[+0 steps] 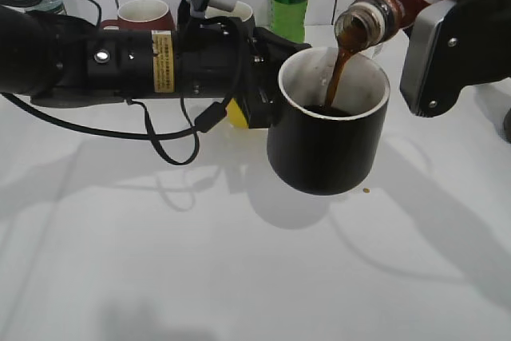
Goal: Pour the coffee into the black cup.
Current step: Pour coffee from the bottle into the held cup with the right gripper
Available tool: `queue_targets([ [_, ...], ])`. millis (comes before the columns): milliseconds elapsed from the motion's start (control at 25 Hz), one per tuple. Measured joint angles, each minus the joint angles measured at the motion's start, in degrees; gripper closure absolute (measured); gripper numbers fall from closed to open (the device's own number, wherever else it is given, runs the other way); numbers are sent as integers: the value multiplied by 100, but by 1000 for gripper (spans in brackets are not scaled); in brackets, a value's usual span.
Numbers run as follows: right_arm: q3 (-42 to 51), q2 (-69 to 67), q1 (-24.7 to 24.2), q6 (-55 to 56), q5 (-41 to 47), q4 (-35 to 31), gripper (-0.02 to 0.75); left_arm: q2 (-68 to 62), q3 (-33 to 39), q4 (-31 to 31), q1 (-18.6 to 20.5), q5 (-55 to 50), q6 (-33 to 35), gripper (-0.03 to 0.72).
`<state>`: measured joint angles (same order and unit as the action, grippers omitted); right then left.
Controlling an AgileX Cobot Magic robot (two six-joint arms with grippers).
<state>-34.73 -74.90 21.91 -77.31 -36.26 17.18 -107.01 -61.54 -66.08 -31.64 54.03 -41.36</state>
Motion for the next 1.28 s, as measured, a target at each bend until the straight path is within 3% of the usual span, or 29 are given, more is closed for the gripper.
queue_targets([
  [1280,-2,0,0,-446,-11,-15,211,0,0,-43,0,-18,-132,646],
])
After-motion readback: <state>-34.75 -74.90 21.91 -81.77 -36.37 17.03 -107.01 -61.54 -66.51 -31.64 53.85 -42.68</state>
